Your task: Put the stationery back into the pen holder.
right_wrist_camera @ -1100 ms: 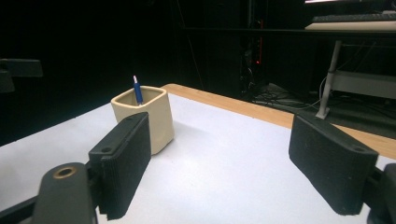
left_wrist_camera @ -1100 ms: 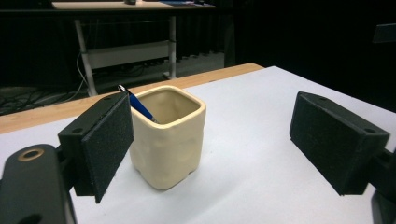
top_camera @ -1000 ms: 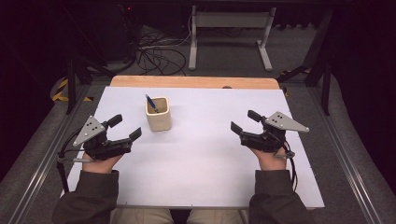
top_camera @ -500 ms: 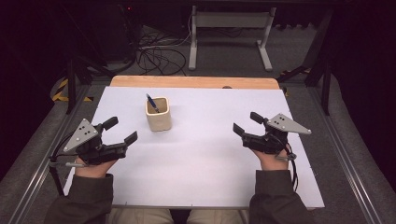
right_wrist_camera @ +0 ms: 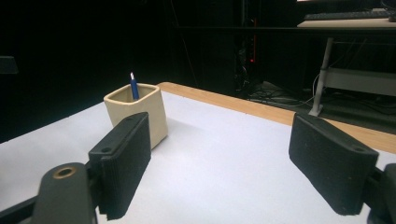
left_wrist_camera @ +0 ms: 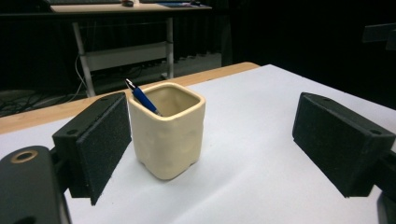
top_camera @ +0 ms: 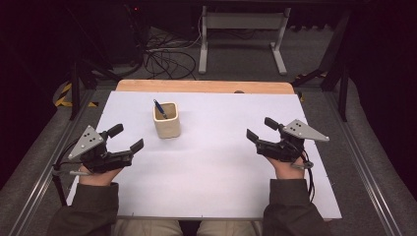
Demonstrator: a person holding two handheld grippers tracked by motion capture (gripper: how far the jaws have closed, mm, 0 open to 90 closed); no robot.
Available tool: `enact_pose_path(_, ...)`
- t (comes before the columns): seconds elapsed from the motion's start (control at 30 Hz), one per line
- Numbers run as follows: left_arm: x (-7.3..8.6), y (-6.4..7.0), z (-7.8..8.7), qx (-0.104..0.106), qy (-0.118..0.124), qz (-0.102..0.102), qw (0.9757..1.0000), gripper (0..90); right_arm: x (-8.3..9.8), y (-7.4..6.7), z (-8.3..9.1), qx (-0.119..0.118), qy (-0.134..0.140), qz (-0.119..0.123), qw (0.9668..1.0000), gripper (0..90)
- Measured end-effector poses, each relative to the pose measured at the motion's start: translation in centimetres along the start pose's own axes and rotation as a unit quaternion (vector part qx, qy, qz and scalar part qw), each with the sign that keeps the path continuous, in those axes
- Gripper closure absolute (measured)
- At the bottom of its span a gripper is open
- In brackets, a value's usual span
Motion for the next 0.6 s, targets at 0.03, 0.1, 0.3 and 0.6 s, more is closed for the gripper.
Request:
enact_pose_path(0.03, 0.1, 0.0, -0.1, 0.001, -0.002, 0.001, 1.0000, 12.4, 0.0, 0.0, 0.0, -0.001, 0.000, 0.000, 1.0000, 21.6)
enact_pose_path(0.1, 0.3, -0.1, -0.2, 0.001, -0.006, 0.001, 1.0000, 12.3, 0.1, 0.1, -0.1, 0.000, -0.002, -0.001, 1.0000, 21.6)
enact_pose_path(0.3, 0.3, 0.0, -0.3, 0.003, -0.004, 0.001, 1.0000, 12.1, 0.2, 0.2, -0.1, 0.000, -0.002, -0.002, 1.0000, 21.5)
enact_pose_path(0.6, 1.4, -0.8, -0.9, 0.000, -0.017, 0.004, 0.9998, 11.6, 0.5, 0.4, -0.4, 0.003, -0.008, -0.002, 1.0000, 20.9)
Point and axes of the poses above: each handheld gripper's, and its own axes: z roughly backward along the jaws, x roughly out of its underside, y roughly to its right, the point moved 7 cm from there along -z, roughly forward along the jaws, and after that the axes turned 1 degree about -z, right-handed, at the moved point
